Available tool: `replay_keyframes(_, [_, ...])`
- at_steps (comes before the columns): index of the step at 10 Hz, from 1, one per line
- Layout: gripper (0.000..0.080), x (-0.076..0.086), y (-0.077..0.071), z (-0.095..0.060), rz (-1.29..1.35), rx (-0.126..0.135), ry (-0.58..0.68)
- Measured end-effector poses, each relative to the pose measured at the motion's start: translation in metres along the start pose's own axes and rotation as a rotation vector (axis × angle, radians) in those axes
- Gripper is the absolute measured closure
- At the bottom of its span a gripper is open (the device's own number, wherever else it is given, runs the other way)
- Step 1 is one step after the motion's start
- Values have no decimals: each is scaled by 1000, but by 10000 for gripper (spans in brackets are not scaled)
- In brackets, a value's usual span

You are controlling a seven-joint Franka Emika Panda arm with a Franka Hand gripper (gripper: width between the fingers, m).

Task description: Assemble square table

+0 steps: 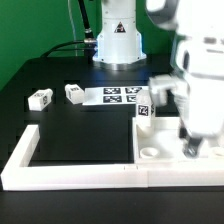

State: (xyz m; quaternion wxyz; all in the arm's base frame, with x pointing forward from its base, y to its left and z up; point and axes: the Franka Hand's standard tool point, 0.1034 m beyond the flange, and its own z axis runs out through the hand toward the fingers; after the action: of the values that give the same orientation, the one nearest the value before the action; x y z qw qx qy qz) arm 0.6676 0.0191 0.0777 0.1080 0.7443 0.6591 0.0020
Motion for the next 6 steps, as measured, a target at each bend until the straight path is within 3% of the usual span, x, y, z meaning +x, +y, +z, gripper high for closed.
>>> replay_keyframes(2, [151,-38,-7,-28,35,3,-19])
replay_keyframes(3, [151,-52,-2,-42,56,1,-29])
replay_keyframes(6, [151,-46,-5,-34,256,5,-27])
